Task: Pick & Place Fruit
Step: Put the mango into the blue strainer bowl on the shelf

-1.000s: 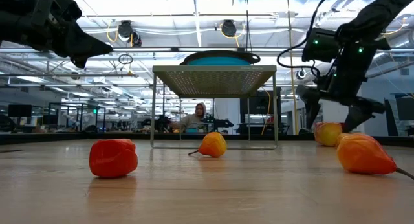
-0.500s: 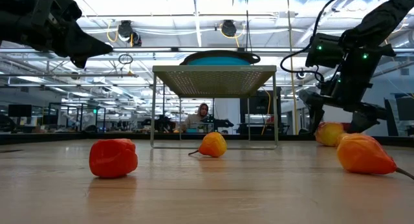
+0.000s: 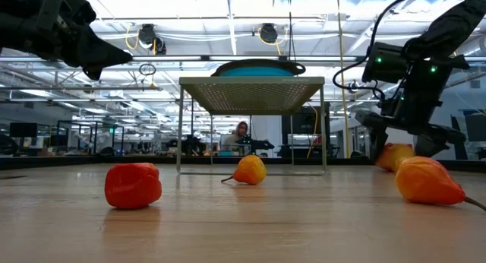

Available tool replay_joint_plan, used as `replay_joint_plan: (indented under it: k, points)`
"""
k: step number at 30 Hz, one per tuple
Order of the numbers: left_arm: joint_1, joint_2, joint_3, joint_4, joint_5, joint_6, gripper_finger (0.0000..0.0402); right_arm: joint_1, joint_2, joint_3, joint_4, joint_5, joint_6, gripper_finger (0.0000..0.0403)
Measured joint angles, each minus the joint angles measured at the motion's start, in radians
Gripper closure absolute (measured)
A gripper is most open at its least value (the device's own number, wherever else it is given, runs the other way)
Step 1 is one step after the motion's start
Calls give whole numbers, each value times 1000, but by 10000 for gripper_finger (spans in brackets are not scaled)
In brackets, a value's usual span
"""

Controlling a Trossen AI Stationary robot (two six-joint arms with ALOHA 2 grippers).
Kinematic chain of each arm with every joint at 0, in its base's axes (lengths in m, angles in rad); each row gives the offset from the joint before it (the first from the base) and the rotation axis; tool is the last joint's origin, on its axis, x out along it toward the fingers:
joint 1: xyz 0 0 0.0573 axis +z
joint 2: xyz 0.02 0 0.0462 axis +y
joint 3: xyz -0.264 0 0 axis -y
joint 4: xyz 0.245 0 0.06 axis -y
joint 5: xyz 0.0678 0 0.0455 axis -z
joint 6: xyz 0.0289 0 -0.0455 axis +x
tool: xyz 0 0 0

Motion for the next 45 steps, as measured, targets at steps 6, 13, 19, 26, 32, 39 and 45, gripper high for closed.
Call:
replay_joint_plan:
  k: [6,13,19,26,32,39,45]
  points:
    - [0,0,0,0,0,0,394,0,1,-1,12,-4,0,133]
    - [0,0,0,0,-1,0,376,0,1,-1,80,-73,-4,185]
    - [0,0,0,0,-1,1,376,0,1,28,84,-131,-7,185]
    - [0,0,0,0,-1,0,376,2,-29,81,82,-166,-32,187]
    - [0,0,0,0,-2,2,376,2,-83,144,82,-165,-72,187]
    - [0,0,0,0,-2,4,376,2,-174,198,82,-157,-114,187]
    - [0,0,0,0,-2,3,376,2,-259,214,83,-132,-140,187]
